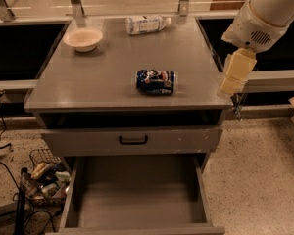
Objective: Place pepsi can into middle drawer
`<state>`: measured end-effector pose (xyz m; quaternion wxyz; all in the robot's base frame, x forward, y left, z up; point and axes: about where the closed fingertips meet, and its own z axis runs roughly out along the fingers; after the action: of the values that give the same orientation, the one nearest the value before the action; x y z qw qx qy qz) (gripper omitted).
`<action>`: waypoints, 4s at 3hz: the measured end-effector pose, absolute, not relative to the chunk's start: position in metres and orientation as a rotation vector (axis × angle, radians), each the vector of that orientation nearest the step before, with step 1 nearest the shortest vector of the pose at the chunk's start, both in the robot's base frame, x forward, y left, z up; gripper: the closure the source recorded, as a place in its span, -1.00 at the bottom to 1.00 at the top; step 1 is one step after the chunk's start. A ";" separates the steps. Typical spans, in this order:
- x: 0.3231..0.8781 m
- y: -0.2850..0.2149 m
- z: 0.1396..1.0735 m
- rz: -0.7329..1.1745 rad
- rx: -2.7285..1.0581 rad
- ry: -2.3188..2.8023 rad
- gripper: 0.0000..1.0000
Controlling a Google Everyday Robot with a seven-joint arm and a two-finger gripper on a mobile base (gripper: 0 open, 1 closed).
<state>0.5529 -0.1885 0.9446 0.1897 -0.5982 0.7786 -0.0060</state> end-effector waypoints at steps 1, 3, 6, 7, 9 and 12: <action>0.572 -0.167 0.949 0.061 -1.719 2.080 -1.00; 0.584 -0.147 0.951 0.088 -1.759 2.022 -1.00; 0.626 -0.086 0.918 0.216 -1.858 1.984 -1.00; 0.628 -0.083 0.913 0.231 -1.861 1.985 -1.00; 0.630 -0.068 0.889 0.319 -1.848 1.978 -1.00; 0.652 -0.048 0.862 0.428 -1.835 1.980 -1.00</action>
Offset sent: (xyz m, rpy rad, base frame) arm 0.0413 0.0601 0.0109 0.1092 -0.0362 0.1854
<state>0.6516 -0.0478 0.8619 0.2029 -0.6574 0.7093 0.1533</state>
